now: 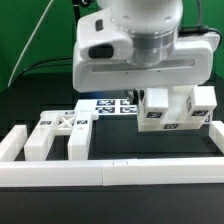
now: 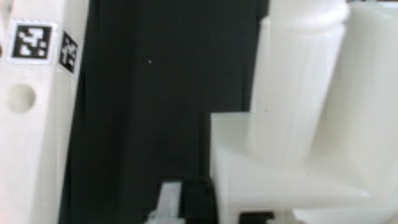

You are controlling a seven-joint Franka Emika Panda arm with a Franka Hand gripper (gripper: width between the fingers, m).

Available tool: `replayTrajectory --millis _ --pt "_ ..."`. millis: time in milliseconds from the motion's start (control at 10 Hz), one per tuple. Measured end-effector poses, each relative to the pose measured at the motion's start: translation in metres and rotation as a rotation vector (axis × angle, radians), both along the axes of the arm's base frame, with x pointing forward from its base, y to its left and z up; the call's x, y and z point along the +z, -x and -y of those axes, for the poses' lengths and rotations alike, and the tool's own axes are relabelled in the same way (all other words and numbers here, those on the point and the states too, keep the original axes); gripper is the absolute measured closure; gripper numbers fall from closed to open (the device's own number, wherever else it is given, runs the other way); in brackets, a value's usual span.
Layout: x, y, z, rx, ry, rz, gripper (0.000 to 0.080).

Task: Assemble chair

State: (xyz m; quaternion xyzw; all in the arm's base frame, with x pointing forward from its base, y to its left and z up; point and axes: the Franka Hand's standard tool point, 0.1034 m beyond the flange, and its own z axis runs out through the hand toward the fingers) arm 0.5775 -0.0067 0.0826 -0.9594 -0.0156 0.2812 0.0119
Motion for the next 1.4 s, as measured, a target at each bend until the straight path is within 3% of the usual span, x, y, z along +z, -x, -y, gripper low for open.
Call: replayTrajectory --millis 300,400,700,800,1100,1400 --pt "-0.006 0.010 0.003 -0.007 0.003 -0.113 0.0767" --pt "-0.009 0.024 0.016 -0.042 0.016 -0.217 0.0767" --pt "-0.012 0.031 0.036 -0.057 0.040 -0.335 0.0767" --pt "-0.019 0.024 0.038 -0.066 0.050 -0.301 0.0767" --pt "-0.019 0.025 0.040 -0.067 0.050 -0.303 0.0767" --pt "-0.035 0.029 0.051 -0.085 0.056 -0.362 0.0767"
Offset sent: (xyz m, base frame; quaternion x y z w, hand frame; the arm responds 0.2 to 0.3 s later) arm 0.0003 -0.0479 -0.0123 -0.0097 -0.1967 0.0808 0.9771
